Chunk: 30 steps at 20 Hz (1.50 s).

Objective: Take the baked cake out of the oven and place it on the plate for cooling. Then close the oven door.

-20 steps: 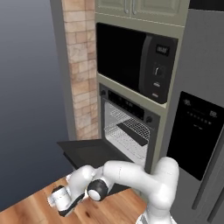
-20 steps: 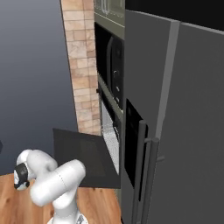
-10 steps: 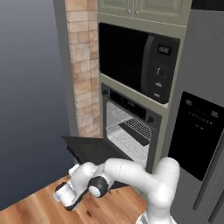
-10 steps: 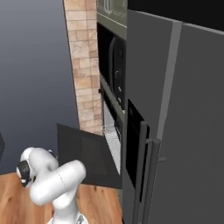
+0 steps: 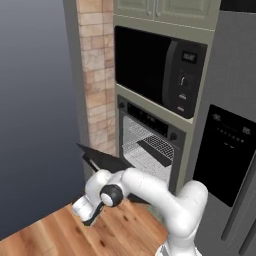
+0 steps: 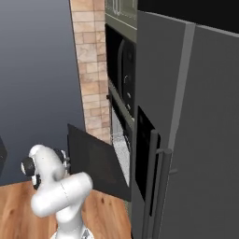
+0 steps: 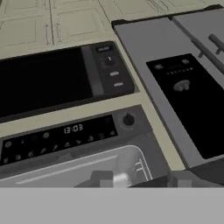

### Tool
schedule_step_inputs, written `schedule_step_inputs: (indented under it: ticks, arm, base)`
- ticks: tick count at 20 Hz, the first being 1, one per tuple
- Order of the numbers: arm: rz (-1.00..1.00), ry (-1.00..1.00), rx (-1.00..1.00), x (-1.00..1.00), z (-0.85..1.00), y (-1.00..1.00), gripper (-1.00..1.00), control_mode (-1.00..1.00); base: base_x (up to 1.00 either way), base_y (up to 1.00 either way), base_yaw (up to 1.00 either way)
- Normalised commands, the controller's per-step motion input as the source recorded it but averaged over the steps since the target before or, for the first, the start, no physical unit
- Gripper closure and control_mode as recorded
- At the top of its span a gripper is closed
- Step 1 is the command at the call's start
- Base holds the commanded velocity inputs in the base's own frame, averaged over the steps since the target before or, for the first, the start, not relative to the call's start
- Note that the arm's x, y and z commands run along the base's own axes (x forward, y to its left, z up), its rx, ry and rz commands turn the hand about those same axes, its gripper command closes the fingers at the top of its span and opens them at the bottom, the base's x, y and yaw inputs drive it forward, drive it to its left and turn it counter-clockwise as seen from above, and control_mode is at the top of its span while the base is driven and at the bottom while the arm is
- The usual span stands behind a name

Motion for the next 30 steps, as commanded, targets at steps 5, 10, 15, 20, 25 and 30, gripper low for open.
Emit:
schedule_step_inputs:
  ticks: [5,10,15,20,25,30]
  arm:
    - [-0.03,0.11,-0.02,1.00,0.79,-1.00,-1.00,-1.00]
    - [-0.07,0.12,0.00,1.00,0.63,-1.00,-1.00,-1.00]
    - [-0.08,0.14,0.00,1.00,0.44,-1.00,-1.00,-1.00]
    - [-0.10,0.15,0.00,1.00,0.06,-1.00,-1.00,-1.00]
    - [-0.10,0.15,0.00,1.00,-0.13,-1.00,-1.00,-1.00]
    - [-0.11,0.21,0.00,1.00,-0.72,-0.97,-1.00,-1.00]
  base:
    - [0.00,0.00,0.00]
    - [0.00,0.00,0.00]
    - [0.00,0.00,0.00]
    - [0.00,0.00,0.00]
    - [0.00,0.00,0.00]
    - [0.00,0.00,0.00]
